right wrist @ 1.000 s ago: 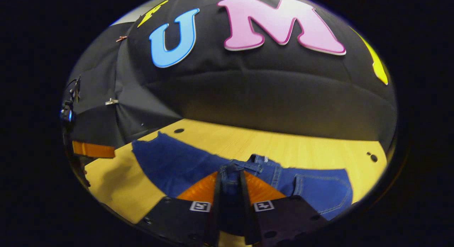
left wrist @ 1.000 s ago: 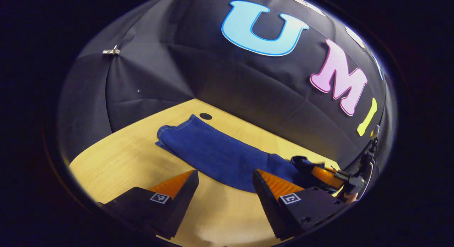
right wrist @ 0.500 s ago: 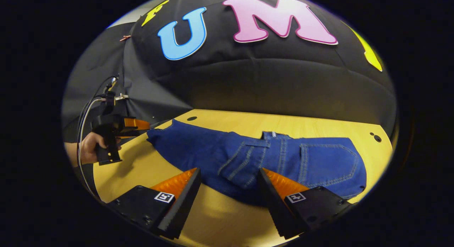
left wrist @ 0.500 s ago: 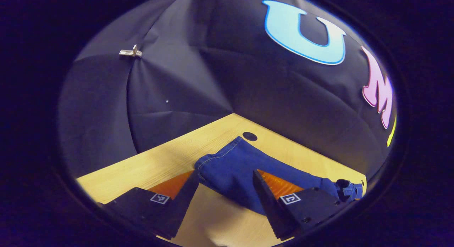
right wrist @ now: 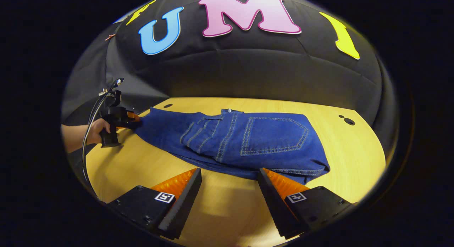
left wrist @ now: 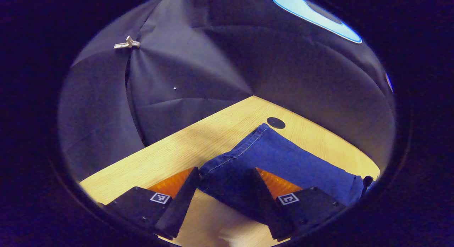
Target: Grasp the waist and the cuffs of the jeans and fold them to make the two legs overlap; first hold the waist and fold one-third of the jeans toward the cuffs, then hold the cuffs and fold the remaining one-third in the same direction to finish folding.
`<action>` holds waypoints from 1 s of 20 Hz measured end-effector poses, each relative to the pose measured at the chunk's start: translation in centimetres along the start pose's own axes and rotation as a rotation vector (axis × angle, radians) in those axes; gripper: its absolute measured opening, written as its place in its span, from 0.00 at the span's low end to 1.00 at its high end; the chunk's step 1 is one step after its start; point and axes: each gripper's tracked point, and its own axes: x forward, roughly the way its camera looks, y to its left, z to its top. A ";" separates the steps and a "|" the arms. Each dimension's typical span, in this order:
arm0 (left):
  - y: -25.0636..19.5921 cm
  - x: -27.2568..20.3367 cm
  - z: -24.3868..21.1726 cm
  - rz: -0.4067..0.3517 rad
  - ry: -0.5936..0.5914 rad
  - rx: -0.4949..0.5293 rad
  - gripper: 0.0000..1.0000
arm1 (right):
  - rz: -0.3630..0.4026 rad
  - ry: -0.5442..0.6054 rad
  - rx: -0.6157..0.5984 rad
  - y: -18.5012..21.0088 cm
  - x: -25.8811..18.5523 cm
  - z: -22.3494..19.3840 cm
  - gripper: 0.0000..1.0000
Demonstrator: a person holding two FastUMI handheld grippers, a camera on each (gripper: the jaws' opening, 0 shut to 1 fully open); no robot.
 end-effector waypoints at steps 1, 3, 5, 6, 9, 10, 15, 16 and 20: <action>-0.4 0.0 0.0 -0.035 0.012 -0.001 0.93 | -0.006 0.012 0.001 -0.4 -0.3 -0.4 0.99; -1.4 0.9 -0.4 -0.090 0.031 -0.052 0.63 | -0.027 0.007 0.014 -1.1 -0.8 -0.6 0.98; -2.1 1.1 -0.2 -0.114 0.020 -0.102 0.36 | -0.037 0.015 0.027 -1.6 -1.1 -1.1 0.98; -2.5 0.6 -0.6 -0.133 0.026 -0.118 0.29 | -0.039 0.023 0.023 -1.8 -1.2 -1.4 0.99; -3.2 0.3 -0.7 -0.163 0.032 -0.064 0.17 | -0.048 0.029 0.007 -2.1 -1.2 -1.7 0.98; -3.5 0.3 -0.4 -0.177 0.034 -0.061 0.12 | -0.050 0.026 0.008 -2.0 -1.2 -1.6 0.98; -4.1 -0.5 1.9 -0.240 -0.015 -0.120 0.06 | -0.055 -0.006 0.023 -1.8 -1.7 -0.7 0.98; -4.4 -1.2 2.7 -0.256 -0.043 -0.112 0.06 | -0.063 -0.013 0.022 -2.0 -1.9 -0.4 0.98; -6.4 -5.7 6.1 -0.329 -0.154 -0.118 0.10 | -0.103 -0.035 0.007 -3.3 -2.5 0.3 0.99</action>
